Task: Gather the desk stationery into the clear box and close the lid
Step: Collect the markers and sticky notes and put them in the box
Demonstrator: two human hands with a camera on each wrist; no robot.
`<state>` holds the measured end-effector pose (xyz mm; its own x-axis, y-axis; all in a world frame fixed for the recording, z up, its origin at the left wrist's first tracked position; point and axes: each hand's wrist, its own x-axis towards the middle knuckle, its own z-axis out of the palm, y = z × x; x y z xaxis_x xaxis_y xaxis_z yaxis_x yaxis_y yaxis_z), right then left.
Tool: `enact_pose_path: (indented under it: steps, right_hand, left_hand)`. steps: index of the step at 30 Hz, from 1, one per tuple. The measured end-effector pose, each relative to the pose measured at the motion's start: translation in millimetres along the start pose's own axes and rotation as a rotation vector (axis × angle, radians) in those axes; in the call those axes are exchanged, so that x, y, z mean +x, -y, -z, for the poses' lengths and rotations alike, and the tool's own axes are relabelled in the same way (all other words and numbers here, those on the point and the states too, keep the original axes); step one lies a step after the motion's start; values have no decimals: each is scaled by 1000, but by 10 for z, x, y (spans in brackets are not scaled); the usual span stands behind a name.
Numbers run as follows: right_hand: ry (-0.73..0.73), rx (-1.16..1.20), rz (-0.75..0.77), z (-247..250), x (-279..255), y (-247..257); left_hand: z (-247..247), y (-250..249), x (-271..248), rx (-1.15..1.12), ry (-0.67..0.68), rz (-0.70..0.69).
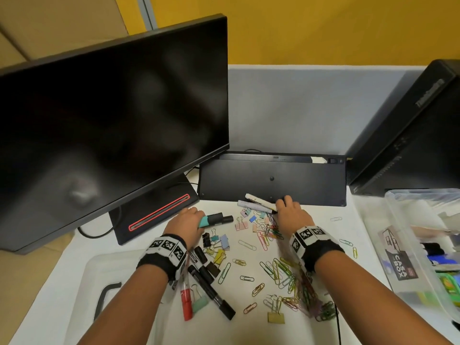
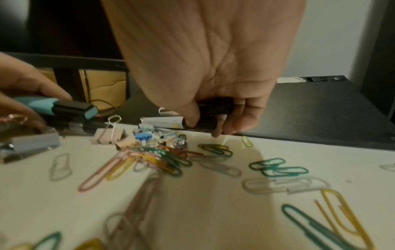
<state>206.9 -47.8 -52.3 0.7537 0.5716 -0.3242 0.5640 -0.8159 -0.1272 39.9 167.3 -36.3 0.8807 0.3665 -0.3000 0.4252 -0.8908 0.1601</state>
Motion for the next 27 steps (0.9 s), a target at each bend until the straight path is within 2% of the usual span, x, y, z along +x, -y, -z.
enact_pose_path:
  steps: [4, 10, 15, 20, 23, 27]
  right_hand:
    - [-19, 115, 14, 128, -209, -20]
    - [-166, 310, 66, 331, -734, -240]
    - [-179, 309, 82, 551, -1232, -592]
    - [-273, 215, 33, 773, -1665, -1258]
    - [-303, 218, -65, 905, -1838, -1728]
    - [-304, 123, -210, 1008, -1958, -2324]
  left_hand:
    - [27, -34, -67, -33, -28, 33]
    - [120, -273, -437, -201, -200, 110]
    - [-20, -569, -789, -350, -173, 63]
    - [-262, -949, -942, -421, -152, -1]
    - [-362, -1187, -913, -385, -102, -18]
    - [-393, -1528, -868, -418, -101, -66]
